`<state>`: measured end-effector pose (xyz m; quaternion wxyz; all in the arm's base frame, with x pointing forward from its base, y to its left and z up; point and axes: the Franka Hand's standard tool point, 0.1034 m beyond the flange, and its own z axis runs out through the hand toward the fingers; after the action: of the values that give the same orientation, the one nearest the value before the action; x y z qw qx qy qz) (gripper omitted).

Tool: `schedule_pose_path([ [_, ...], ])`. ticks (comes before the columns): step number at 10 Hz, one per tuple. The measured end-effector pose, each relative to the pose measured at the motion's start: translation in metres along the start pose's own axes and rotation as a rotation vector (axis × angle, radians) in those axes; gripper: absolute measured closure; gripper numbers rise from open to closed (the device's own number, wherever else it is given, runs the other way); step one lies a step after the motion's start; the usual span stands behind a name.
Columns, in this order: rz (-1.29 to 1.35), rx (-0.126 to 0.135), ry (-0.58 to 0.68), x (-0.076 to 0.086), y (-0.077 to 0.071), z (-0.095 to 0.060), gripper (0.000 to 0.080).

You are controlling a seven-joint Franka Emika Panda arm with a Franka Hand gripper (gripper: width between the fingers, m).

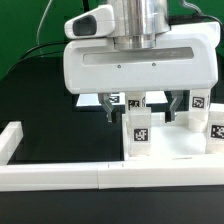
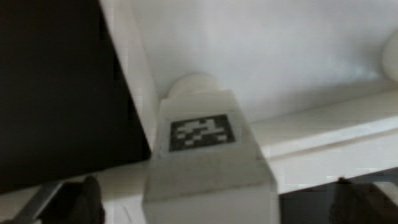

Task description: Assemble square table

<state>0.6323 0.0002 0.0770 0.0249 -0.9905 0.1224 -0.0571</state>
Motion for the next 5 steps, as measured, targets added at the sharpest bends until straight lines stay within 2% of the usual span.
schedule_pose_path([
  [1,-0.002,-0.001,0.000,0.0001,0.0008,0.0000,0.0263],
  [2,0.031,0.001,0.000,0.0000,0.0005,0.0001,0.0263],
  [3,0.133,0.003,0.000,-0.0001,0.0000,0.0002,0.0446],
  [4,0.197,0.002,0.000,0.0001,0.0011,0.0002,0.0515],
  [5,0.255,0.002,0.000,0.0002,0.0013,0.0002,0.0515],
])
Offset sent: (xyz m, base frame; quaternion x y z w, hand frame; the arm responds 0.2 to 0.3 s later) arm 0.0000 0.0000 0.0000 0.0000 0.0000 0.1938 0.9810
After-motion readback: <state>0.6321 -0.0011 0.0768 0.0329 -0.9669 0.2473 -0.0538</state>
